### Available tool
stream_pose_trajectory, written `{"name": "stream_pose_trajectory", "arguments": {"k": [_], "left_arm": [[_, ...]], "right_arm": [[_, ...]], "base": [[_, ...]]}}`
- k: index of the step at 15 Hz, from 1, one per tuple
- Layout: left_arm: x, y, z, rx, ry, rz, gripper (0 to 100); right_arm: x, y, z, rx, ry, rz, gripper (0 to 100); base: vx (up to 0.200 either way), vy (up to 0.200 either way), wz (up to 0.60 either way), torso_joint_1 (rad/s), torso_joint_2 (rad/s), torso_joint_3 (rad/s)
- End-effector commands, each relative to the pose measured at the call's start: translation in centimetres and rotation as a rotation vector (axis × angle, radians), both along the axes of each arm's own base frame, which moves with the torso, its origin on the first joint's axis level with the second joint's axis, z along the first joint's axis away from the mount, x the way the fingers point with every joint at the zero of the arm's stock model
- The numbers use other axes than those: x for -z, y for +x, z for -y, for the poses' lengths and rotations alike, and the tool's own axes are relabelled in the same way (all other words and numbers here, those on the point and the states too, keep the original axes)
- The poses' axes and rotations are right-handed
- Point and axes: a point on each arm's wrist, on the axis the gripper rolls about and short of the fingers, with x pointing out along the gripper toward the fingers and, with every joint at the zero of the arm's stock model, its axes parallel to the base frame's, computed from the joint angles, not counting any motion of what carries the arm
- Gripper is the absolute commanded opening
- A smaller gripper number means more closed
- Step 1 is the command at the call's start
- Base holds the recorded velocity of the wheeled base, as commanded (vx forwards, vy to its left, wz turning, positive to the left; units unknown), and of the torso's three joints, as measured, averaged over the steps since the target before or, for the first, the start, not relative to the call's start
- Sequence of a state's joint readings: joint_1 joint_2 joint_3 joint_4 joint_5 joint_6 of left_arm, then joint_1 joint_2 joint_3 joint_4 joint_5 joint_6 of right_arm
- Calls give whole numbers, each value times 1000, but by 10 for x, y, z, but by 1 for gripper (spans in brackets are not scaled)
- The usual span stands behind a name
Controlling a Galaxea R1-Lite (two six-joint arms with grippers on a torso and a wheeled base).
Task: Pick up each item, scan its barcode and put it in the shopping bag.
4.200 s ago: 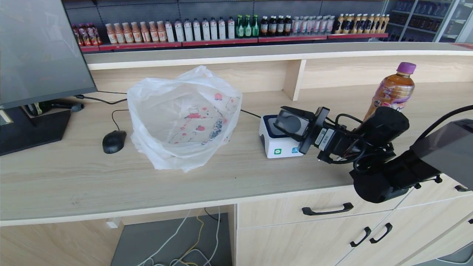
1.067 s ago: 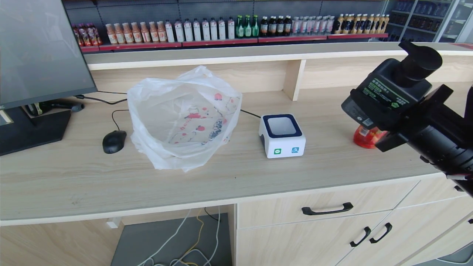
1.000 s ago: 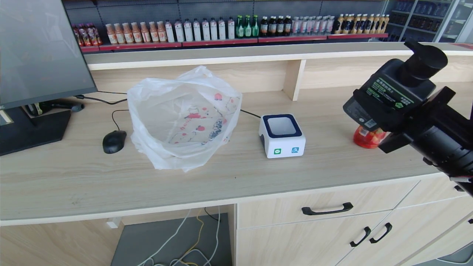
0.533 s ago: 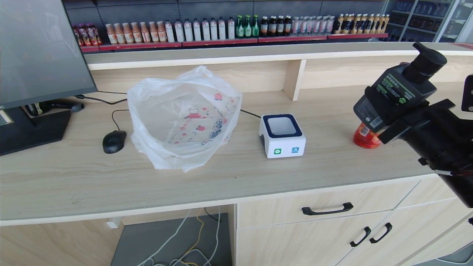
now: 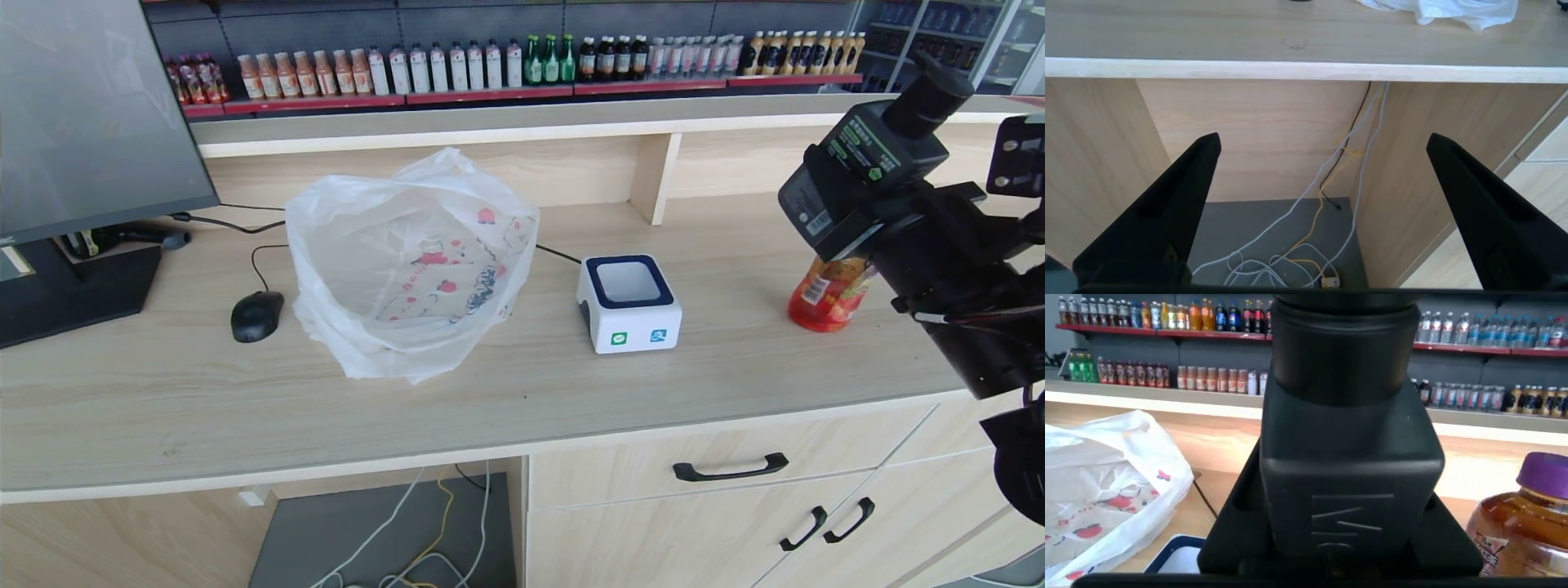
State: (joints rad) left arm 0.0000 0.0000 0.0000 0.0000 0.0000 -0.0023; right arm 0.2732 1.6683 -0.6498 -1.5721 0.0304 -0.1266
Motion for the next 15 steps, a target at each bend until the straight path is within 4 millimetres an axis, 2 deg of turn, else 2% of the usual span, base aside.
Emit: {"name": "stream_pose_trajectory", "arguments": {"k": [1,13,15], "left_arm": [[0,0,0,2,-1,0,100],[0,0,0,0,-2,0,100],[0,0,0,0,1,0,100]], "right_arm": [[0,5,-2,-4,1,0,0],[-7,-4,1,-14,24,18,0],[-6,-3,1,-15,22,15,0]], "base": [[0,200,0,12,2,7],[0,200,0,0,5,3],[0,0,0,0,0,0]]}}
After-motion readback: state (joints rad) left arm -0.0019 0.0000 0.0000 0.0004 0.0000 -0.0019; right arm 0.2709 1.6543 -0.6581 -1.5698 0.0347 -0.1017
